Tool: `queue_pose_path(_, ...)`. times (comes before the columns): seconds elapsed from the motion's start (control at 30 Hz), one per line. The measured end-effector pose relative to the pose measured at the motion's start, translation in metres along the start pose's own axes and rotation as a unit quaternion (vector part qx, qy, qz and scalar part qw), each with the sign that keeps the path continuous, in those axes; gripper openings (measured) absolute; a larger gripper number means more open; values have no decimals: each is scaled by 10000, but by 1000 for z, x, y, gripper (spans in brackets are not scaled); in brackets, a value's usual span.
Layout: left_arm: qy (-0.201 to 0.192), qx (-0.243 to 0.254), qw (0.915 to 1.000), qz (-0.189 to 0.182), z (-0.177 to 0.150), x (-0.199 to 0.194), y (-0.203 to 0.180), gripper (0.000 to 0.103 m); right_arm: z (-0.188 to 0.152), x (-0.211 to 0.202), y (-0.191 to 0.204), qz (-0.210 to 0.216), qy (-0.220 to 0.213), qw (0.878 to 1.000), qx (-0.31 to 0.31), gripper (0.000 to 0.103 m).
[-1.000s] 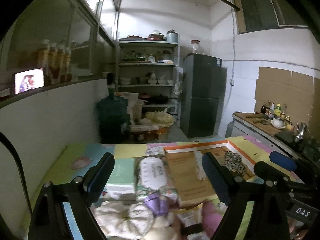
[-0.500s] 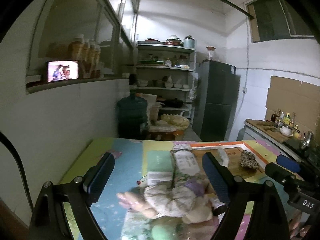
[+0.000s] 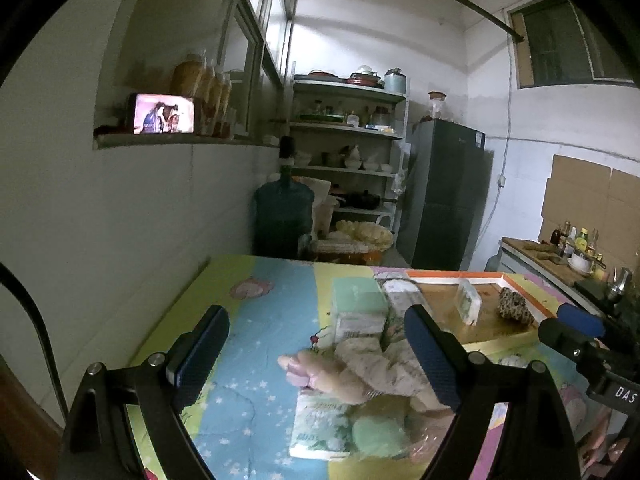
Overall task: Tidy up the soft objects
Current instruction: 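Move both open grippers back toward the pile of soft items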
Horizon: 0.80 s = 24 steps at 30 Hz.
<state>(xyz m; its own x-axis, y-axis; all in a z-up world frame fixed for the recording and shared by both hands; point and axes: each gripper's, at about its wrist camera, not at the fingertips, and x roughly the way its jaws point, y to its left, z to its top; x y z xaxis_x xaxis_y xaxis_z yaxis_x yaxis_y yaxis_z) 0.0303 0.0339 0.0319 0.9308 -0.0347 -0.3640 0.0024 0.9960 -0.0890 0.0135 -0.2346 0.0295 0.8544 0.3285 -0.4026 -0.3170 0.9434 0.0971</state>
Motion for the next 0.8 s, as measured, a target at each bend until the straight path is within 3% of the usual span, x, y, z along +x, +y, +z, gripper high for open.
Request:
queue_pose_path(0.27,240,-183,9995,0,-21,8,23,90,-16,14,30,472,269,9984,-174,71)
queue_pose_path(0.53,413,-292,9987,19,-37,16,44,90,-43,41,72,1086,786,9888,-652,71)
queue_pose_path(0.8,579,-367,9976,-62,-53,26,61,90,-55,66,90,1275,1128,9832,-651,71)
